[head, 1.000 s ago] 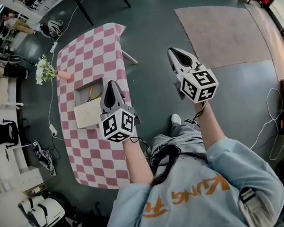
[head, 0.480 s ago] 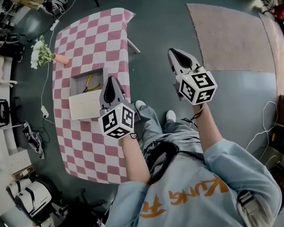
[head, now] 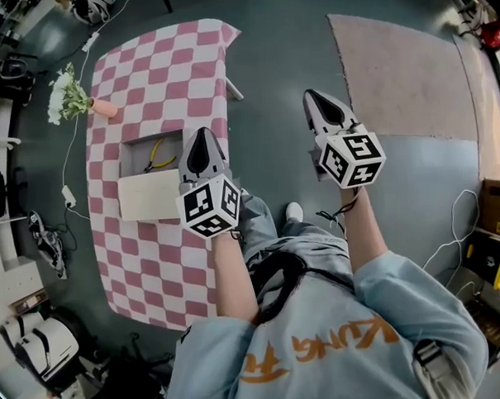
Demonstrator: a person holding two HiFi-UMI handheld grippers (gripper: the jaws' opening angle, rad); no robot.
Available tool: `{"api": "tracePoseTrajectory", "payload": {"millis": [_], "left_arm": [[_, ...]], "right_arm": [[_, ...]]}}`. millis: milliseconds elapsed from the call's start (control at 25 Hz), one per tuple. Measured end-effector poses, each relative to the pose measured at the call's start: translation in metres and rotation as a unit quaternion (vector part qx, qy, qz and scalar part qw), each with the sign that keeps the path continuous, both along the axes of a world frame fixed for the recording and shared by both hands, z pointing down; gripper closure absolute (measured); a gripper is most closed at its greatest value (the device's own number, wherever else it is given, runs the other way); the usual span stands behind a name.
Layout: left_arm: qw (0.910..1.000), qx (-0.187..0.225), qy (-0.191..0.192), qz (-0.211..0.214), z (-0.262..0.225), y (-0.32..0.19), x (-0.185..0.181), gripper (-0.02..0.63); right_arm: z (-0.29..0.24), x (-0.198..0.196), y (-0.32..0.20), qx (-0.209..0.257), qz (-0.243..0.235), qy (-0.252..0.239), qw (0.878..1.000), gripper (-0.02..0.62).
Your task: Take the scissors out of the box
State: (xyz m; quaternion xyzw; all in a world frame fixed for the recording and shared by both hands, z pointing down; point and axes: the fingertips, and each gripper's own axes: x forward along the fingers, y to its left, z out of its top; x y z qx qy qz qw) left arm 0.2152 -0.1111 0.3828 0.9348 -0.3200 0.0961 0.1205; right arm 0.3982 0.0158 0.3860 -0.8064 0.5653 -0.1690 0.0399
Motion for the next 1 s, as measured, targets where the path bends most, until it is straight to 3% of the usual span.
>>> {"api": "tracePoseTrajectory", "payload": {"millis": [480, 1000], "left_arm": [[0.9922, -0.033, -0.018, -0.119, 0.034, -0.065, -0.103, 0.586], [0.9729, -0.062, -0.017, -0.222, 0.061, -0.111, -0.193, 0.586]], "right_arm": [[0.032, -0.082, -0.11, -0.033, -0.129, -0.004, 0.991, 0.598], [0.058, -0.192, -0.21, -0.067, -0.29, 0.0, 0.955, 0.597]]}}
